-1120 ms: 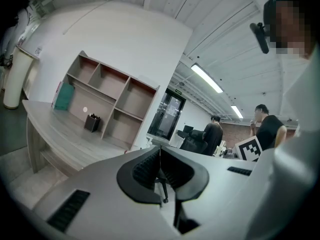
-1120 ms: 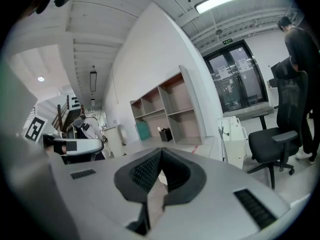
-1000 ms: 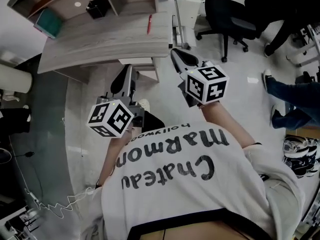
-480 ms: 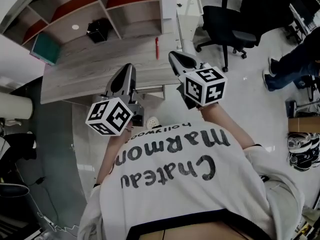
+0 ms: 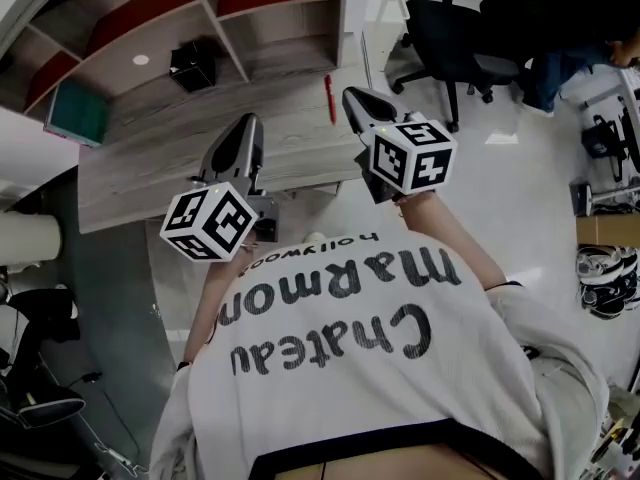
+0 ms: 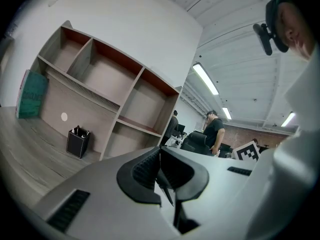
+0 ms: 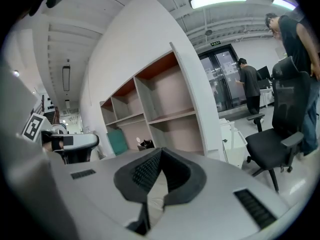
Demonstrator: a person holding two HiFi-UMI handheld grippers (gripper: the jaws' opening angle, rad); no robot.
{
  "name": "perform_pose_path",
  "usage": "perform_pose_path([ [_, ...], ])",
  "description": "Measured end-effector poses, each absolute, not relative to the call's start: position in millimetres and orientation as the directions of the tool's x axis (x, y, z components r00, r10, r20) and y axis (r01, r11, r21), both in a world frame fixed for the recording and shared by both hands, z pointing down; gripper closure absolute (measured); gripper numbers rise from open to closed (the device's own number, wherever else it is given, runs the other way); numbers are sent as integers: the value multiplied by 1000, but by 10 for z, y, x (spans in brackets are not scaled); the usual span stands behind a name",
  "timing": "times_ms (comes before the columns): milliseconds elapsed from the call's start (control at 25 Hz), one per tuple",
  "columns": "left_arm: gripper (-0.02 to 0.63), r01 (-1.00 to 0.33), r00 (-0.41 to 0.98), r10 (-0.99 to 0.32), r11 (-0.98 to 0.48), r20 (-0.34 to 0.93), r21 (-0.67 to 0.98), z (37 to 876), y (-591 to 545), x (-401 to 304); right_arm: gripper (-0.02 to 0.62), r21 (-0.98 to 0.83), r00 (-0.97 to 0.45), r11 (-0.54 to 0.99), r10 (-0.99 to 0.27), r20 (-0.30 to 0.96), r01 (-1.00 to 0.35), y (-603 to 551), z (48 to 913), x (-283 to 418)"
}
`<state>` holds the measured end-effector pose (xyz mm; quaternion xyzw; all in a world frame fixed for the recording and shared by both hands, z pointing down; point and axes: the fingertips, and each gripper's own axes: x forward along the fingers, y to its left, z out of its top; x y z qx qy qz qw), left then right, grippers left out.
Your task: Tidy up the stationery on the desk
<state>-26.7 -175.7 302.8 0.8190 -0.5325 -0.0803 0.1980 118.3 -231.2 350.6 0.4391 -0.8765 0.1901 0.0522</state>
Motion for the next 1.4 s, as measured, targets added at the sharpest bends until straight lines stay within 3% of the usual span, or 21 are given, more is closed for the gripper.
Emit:
perform_pose_path([
  [440, 589, -818, 446, -876, -317, 182, 480, 3630, -2083, -670, 584, -358, -536, 414, -751, 386, -837, -2613, 4168, 1026],
  [760, 589, -845, 376, -884, -204, 277, 495, 4190, -2058, -890, 584, -381, -521, 367, -704, 482, -848, -2638, 4662, 1016],
  [1400, 589, -868, 306, -849, -63, 430, 493, 4902, -1890, -1038, 583, -294, -429, 315, -594, 681, -902, -2635, 5566, 1128],
])
